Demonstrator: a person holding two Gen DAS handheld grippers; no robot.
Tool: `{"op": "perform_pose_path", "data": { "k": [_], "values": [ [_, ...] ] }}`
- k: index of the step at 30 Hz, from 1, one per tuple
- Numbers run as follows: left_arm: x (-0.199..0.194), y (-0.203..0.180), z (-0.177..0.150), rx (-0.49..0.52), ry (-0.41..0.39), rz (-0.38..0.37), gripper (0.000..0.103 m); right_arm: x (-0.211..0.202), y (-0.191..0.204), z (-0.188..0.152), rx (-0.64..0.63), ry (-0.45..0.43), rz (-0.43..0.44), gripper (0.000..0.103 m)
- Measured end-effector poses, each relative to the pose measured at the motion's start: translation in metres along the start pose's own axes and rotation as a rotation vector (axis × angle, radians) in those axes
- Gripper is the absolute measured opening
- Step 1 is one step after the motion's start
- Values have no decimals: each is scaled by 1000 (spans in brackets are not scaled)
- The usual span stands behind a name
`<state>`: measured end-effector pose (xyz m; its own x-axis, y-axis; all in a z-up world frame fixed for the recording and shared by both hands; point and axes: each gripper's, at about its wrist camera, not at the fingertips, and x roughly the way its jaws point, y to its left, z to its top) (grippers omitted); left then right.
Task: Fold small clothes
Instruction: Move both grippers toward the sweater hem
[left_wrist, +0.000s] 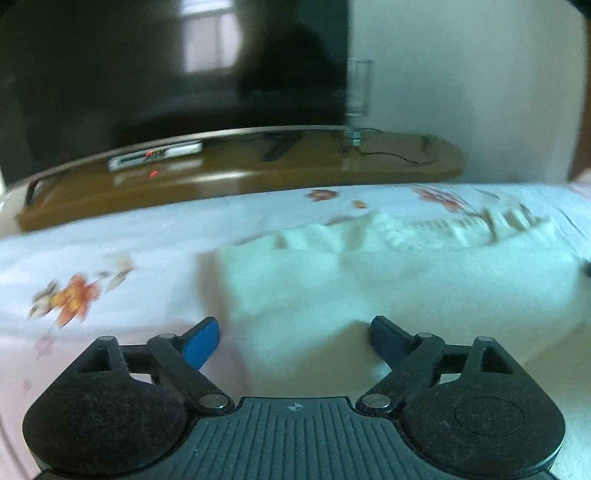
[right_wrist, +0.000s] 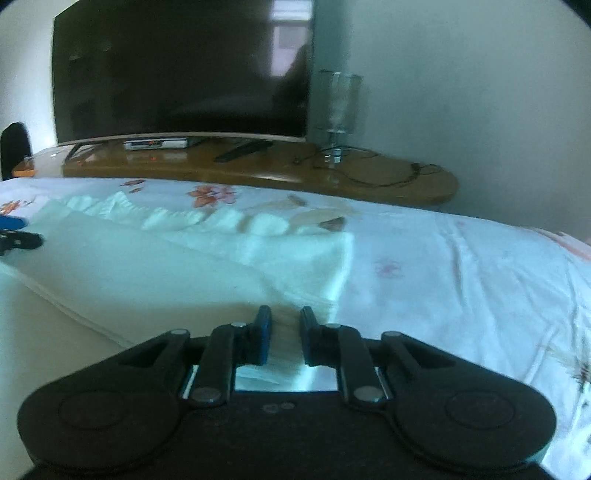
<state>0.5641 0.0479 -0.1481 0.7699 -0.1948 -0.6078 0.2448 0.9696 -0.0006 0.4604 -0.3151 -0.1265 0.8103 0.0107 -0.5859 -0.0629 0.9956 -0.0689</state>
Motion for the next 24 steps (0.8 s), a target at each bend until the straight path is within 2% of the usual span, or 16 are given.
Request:
{"op": "perform_pose_path", "data": {
  "k": [2,4,5,7,9,12,14,17,19,21,22,23,24],
  "values": [
    [-16,-6,0,14,-36,23,87,-13,-9,2,50,-9,-24,19],
    [-29,-22,0,27,-81,-9,87,-30,-6,4,87,-42,39,19],
    [-32,-35,2,44,-97,-37,87,-33,1,6,71,-46,59,19],
    [-28,-67,4,105,-119,-44,88,-33,23,8,39,-50,124,19],
    [-20,-91,5,120,-88,-78,88,-25,44,9,1,-42,138,18],
    [-9,-117,1,121,-56,-43,88,-9,56,6,31,-7,131,24],
    [-6,-127,1,56,-38,-31,88,-7,58,4,68,-15,122,27],
    [-9,-149,-1,76,-49,-25,88,-5,70,5,29,-24,106,25],
    [-9,-155,-6,112,-35,-14,88,-7,72,8,33,-31,152,23],
    [-8,-148,-7,115,-36,-14,88,-9,73,2,-11,12,151,22],
    [-11,-139,-8,115,-34,3,90,-11,70,1,-30,6,141,22],
    [-13,-128,-9,114,-35,28,96,-14,63,-1,-47,2,106,22],
    [-15,-116,-11,95,-36,49,97,-20,53,-4,-50,-4,61,22]
  ]
}}
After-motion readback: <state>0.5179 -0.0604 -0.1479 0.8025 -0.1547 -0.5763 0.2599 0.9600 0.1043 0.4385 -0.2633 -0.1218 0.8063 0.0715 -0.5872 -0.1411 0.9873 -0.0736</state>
